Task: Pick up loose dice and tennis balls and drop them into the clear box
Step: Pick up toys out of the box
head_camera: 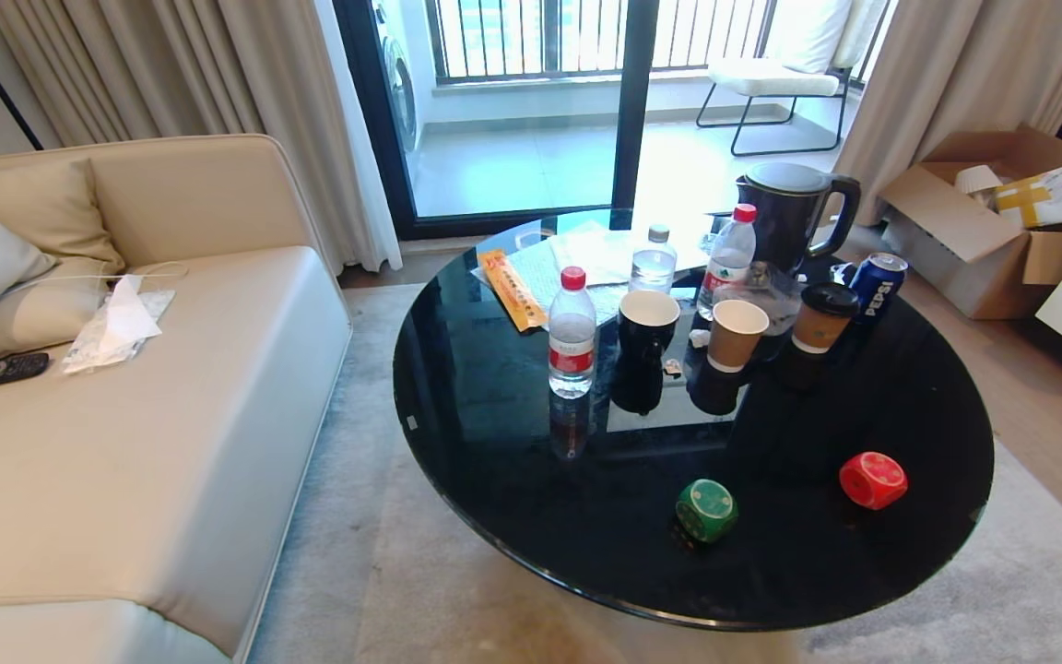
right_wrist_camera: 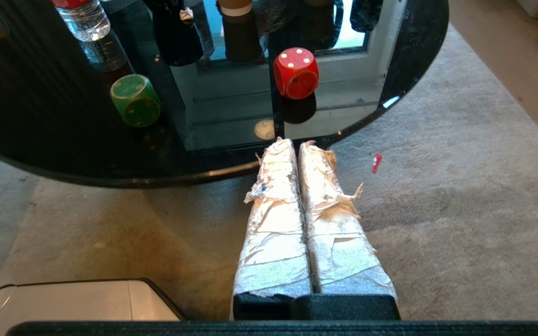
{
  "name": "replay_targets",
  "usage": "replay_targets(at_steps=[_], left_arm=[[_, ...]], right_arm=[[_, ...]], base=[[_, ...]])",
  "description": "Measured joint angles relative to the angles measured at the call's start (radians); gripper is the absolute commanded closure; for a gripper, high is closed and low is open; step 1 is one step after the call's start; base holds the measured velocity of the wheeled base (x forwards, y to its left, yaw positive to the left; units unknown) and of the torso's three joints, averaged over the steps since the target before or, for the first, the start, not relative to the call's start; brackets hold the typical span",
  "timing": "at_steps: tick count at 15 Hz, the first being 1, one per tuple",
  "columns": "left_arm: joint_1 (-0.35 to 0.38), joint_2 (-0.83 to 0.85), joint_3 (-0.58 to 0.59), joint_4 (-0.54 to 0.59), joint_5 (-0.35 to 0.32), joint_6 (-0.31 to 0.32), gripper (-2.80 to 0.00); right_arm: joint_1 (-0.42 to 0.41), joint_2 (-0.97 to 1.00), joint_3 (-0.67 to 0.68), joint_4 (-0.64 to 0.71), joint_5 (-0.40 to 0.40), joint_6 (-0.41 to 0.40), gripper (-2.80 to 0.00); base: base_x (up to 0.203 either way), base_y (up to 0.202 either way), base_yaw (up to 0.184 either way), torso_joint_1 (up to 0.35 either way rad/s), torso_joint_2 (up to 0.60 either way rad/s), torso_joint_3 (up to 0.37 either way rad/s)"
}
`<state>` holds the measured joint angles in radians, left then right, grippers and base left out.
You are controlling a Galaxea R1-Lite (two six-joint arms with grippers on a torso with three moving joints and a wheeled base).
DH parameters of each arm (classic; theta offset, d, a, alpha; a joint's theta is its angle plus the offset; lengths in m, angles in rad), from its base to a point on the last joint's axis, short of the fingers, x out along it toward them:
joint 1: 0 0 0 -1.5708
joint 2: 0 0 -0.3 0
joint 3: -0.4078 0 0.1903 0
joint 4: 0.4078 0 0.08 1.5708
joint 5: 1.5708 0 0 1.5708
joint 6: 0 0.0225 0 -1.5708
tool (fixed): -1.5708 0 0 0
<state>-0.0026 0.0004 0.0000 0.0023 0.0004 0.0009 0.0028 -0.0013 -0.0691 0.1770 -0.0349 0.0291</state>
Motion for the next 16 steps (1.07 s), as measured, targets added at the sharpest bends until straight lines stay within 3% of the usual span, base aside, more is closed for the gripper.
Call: replay_targets(at_steps=[16], left_arm=[[0.000,0.000,0.000,0.002,0.001,-0.007,0.00]], right_arm=[[0.000,0.000,0.000,0.000,0.000,0.000,0.00]], base=[[0.006,0.000,0.000,0.000,0.00,0.000]])
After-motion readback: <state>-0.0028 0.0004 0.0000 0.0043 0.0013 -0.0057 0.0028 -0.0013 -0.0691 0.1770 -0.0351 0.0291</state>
